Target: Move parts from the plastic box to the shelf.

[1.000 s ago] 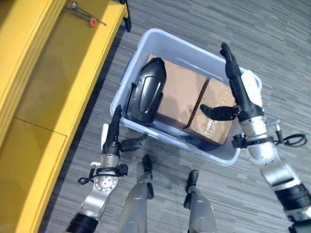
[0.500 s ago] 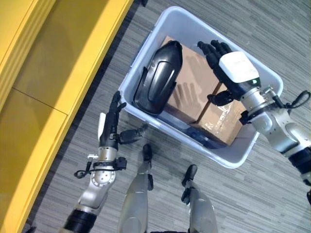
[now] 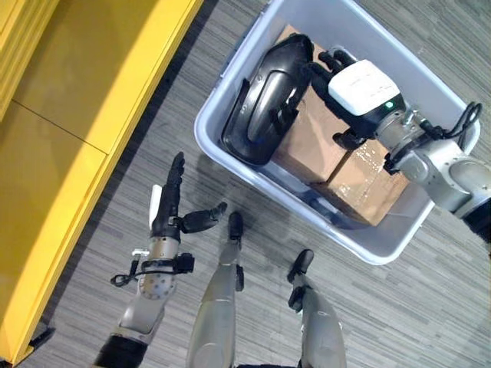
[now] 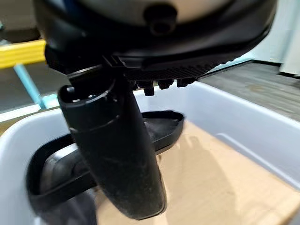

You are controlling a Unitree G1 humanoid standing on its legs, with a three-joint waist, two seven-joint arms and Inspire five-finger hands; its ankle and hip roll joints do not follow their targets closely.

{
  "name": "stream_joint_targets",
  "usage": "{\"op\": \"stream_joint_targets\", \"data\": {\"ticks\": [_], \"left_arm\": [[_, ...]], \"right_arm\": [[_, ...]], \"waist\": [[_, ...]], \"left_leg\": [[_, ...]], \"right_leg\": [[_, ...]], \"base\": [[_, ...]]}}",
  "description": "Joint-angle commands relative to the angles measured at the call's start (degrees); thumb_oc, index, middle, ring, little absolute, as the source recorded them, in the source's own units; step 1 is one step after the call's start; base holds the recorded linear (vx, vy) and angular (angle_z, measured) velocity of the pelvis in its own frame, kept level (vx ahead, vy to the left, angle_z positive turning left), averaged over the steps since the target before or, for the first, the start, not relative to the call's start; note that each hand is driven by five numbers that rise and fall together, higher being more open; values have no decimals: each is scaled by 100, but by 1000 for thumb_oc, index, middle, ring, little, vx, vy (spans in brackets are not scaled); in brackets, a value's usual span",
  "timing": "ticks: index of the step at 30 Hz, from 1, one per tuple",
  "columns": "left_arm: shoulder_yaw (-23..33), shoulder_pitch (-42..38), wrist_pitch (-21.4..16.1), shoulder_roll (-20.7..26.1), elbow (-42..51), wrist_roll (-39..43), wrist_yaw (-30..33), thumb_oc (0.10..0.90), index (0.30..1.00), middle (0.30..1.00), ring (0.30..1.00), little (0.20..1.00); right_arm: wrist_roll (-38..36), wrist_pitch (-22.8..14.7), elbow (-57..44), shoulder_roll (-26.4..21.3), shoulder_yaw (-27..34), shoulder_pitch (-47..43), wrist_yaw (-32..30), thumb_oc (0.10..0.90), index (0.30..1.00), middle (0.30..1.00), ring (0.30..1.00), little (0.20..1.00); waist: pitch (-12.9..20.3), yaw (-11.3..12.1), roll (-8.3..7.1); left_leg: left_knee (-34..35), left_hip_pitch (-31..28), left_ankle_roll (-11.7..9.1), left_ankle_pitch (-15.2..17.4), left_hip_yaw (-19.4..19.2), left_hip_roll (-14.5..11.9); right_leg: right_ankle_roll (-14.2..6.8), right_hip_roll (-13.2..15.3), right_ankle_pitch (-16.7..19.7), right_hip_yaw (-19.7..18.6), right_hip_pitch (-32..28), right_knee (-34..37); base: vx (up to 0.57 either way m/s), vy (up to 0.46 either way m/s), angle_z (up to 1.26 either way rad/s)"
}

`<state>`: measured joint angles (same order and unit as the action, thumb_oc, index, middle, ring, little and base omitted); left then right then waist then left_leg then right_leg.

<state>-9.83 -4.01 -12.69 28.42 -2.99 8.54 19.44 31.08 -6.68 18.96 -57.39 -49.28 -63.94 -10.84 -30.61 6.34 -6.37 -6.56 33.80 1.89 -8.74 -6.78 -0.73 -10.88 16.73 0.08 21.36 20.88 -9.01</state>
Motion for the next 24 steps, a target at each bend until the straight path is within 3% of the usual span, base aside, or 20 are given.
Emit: {"op": "stream_joint_targets", "data": {"ticks": [1,13,24], "left_arm": [[139,-50,-400,107,710,-231,100,900,1000,1000,1000,1000],[94,-82,-397,32,708,-256,287,900,1000,1000,1000,1000],[138,26,-503,101,849,-211,444,900,1000,1000,1000,1000]], "right_arm": [[273,22,-182,-491,-110,-1080,-246,900,1000,1000,1000,1000],[464,200,-54,-100,-4,-1063,-407,900,1000,1000,1000,1000],[488,361,935,57,-571,-1708,-648,900,1000,1000,1000,1000]], "waist": [[82,42,7],[82,104,-20],[82,204,36]], "left_leg": [[-273,-410,-815,395,-247,-971],[-242,28,-804,385,-102,-939],[-199,634,-817,304,23,-907]], "right_leg": [[21,159,674,-145,332,-327],[38,132,620,-63,720,-409],[5,106,658,20,1218,-383]], "base": [[21,-16,7],[11,-11,5],[19,-5,4]]}}
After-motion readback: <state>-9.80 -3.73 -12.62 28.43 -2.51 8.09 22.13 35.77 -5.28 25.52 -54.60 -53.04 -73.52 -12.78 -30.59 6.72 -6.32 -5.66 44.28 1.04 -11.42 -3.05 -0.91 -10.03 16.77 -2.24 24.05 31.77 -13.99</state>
